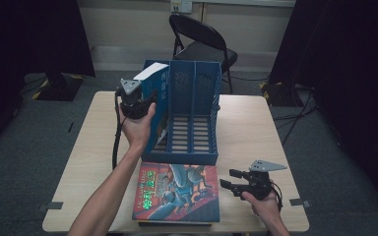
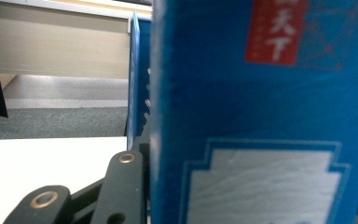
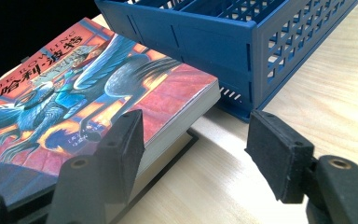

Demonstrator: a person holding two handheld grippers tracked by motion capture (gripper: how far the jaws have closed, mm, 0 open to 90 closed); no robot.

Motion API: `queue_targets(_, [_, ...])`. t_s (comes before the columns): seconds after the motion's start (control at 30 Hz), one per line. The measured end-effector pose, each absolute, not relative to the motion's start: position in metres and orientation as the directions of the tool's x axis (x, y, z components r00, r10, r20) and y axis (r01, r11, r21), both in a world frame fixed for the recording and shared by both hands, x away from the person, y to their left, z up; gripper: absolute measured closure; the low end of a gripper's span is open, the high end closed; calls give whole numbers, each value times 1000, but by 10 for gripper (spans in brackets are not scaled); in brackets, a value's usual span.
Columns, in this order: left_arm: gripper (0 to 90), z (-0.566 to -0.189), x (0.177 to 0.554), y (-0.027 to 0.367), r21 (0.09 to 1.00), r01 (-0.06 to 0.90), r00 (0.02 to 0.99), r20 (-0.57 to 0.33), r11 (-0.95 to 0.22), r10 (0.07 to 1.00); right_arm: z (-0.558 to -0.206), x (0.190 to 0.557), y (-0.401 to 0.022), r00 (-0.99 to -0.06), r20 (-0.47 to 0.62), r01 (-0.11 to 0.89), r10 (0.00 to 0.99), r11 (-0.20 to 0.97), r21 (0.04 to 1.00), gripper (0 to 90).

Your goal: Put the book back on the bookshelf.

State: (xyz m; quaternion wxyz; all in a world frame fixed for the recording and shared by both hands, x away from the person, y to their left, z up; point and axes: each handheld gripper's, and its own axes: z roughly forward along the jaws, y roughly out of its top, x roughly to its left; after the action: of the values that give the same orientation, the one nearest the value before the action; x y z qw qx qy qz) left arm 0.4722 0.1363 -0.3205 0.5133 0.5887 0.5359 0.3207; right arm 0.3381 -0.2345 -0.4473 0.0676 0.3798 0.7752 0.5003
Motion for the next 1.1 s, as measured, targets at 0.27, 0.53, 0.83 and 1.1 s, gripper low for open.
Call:
queue_targets(0.27, [606,-322,478,130,952,296,213,-143,76,966,-449,338,-234,-705,277,524,653,218,823,365])
queue_targets(0.53, [605,-342,479,132,954,295,223,-132,62,966,-450,339,-232,-711,281,531,644,230,816,369])
queue_targets(0.83, [602,-352,468,133,955,294,249,-121,44,961,-451,340,-229,-714,278,532,642,241,812,370])
queue_targets(1.1, [598,-350,461,138,944,327,262,-131,39,956,-450,340,-229,-716,274,530,642,245,812,370])
